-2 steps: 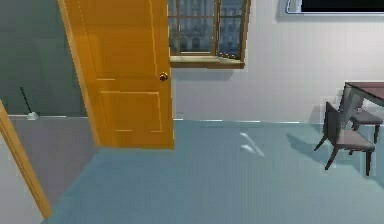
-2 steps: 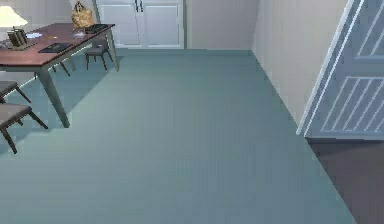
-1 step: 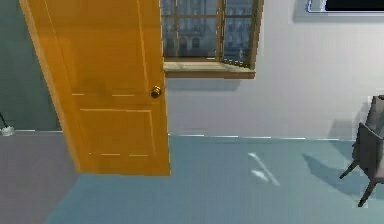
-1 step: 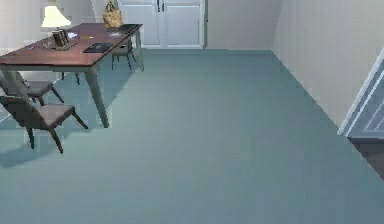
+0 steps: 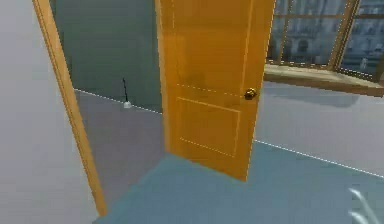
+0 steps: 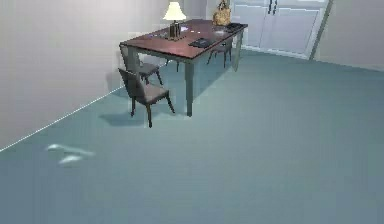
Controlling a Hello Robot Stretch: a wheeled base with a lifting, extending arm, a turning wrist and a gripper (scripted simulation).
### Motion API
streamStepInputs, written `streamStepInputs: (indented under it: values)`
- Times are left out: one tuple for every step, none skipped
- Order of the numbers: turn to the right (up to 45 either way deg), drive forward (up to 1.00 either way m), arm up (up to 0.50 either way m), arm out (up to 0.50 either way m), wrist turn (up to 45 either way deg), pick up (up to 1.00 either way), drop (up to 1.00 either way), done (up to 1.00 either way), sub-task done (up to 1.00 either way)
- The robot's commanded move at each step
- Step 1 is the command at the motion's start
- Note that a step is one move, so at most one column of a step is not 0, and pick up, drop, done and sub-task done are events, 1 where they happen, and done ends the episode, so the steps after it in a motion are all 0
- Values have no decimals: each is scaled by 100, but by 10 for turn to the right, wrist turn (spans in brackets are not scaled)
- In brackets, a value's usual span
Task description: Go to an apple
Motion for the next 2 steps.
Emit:
streamStepInputs:
  values:
    - [0, 95, 0, 0, 0, 0, 0, 0, 0]
    - [-390, 0, 0, 0, 0, 0, 0, 0, 0]
